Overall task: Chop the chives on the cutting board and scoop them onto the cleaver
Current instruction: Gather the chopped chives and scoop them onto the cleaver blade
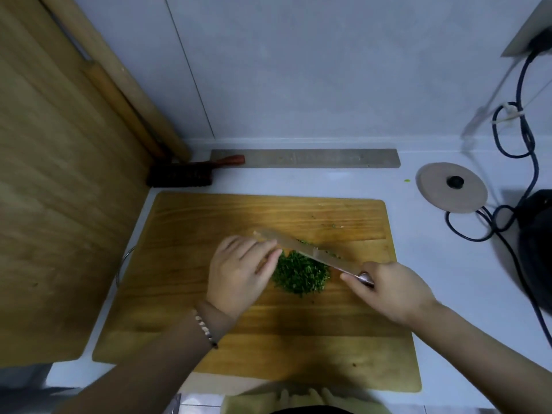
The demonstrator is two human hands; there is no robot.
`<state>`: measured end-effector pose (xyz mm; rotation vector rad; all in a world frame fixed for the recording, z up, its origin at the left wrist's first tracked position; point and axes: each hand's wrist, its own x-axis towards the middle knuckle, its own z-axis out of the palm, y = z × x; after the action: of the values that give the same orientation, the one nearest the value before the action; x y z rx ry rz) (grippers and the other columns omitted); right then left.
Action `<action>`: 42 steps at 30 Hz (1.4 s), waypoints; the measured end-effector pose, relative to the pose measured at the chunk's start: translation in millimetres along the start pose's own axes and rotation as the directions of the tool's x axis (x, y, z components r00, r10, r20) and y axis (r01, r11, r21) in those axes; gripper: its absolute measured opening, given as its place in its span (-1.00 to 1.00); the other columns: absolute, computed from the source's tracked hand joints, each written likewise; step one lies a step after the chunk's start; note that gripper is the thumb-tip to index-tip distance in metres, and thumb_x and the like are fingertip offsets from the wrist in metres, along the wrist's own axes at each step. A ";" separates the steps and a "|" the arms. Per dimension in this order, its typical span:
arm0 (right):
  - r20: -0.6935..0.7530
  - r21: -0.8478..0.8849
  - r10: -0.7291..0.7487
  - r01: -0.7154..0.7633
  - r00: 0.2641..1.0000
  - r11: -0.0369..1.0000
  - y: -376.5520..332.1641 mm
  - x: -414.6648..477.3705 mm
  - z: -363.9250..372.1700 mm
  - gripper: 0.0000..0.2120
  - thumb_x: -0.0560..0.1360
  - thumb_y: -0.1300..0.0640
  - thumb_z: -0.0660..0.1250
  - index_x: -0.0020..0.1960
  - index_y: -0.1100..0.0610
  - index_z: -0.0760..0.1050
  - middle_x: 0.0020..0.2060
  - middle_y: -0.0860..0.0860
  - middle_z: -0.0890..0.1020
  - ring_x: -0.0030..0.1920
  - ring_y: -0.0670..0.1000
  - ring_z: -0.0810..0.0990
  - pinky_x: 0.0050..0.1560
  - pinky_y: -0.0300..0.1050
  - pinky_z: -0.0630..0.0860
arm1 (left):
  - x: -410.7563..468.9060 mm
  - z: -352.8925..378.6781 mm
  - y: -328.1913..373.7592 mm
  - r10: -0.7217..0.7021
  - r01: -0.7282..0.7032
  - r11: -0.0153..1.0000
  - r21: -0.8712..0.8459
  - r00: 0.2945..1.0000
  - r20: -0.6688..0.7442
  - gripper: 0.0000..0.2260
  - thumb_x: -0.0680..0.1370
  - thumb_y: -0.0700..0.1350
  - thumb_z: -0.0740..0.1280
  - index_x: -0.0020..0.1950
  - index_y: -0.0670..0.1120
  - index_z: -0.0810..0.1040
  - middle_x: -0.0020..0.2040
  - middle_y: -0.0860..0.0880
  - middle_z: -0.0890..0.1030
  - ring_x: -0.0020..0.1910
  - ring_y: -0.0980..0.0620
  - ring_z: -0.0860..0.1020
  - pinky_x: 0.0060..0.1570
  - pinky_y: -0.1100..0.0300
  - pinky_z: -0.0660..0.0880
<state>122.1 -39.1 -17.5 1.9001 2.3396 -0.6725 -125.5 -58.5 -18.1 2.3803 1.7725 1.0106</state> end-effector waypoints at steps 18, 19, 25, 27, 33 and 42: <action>-0.294 -0.332 -0.706 0.623 0.645 0.708 48.4 21.5 37.6 -0.35 0.50 -0.35 -0.10 -0.39 0.04 0.53 -0.56 -0.09 0.55 -0.57 -0.06 0.53 -0.63 -0.29 0.36 | 21.5 66.0 -48.2 -0.196 0.239 0.967 0.093 0.458 0.867 -0.39 0.58 0.24 0.01 0.51 0.08 -0.19 0.53 0.05 -0.22 0.48 0.06 -0.28 0.45 -0.11 -0.23; -0.295 -0.336 -0.698 0.613 0.652 0.715 49.5 21.2 36.7 -0.34 0.50 -0.35 -0.11 -0.40 0.03 0.53 -0.56 -0.09 0.55 -0.57 -0.07 0.53 -0.62 -0.30 0.35 | 21.8 66.7 -44.1 -0.188 0.271 0.961 0.058 0.485 0.854 -0.41 0.58 0.22 0.01 0.51 0.08 -0.17 0.54 0.05 -0.21 0.48 0.07 -0.27 0.45 -0.10 -0.22; -0.302 -0.329 -0.682 0.599 0.666 0.730 50.0 25.3 36.6 -0.34 0.50 -0.35 -0.12 -0.41 0.04 0.52 -0.57 -0.09 0.54 -0.59 -0.06 0.52 -0.63 -0.30 0.33 | 21.7 79.4 -26.1 -0.120 0.188 0.982 0.038 0.452 0.884 -0.37 0.55 0.28 0.05 0.49 0.15 -0.21 0.52 0.07 -0.26 0.47 0.08 -0.31 0.45 -0.09 -0.24; -0.285 -0.329 -0.690 0.609 0.665 0.722 50.8 26.6 38.9 -0.33 0.50 -0.36 -0.10 -0.40 0.05 0.53 -0.57 -0.07 0.54 -0.59 -0.03 0.52 -0.64 -0.27 0.35 | 25.4 82.3 -33.0 -0.206 0.212 0.970 0.121 0.446 0.871 -0.40 0.57 0.25 0.02 0.49 0.13 -0.21 0.53 0.04 -0.26 0.47 0.05 -0.30 0.45 -0.10 -0.24; -0.278 -0.319 -0.702 0.626 0.656 0.711 49.7 26.7 36.8 -0.35 0.50 -0.35 -0.06 -0.40 0.07 0.53 -0.57 -0.06 0.53 -0.59 -0.03 0.52 -0.66 -0.22 0.38 | 31.9 82.3 -5.5 -0.027 0.170 0.983 -0.072 0.517 0.855 -0.37 0.55 0.25 0.08 0.50 0.12 -0.15 0.53 0.07 -0.22 0.47 0.10 -0.29 0.45 -0.04 -0.23; -0.241 -0.335 -0.707 0.627 0.665 0.703 49.2 23.5 33.4 -0.36 0.50 -0.34 -0.07 -0.42 0.06 0.50 -0.58 -0.06 0.51 -0.60 -0.02 0.50 -0.63 -0.26 0.34 | 32.0 88.4 -4.2 -0.046 0.178 0.983 -0.052 0.506 0.861 -0.39 0.57 0.24 0.04 0.51 0.09 -0.16 0.53 0.06 -0.22 0.48 0.10 -0.26 0.45 -0.04 -0.22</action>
<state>155.2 -22.2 -69.6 1.0713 3.2128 -0.0401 -80.6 2.3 -74.2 2.0148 1.3323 -0.1483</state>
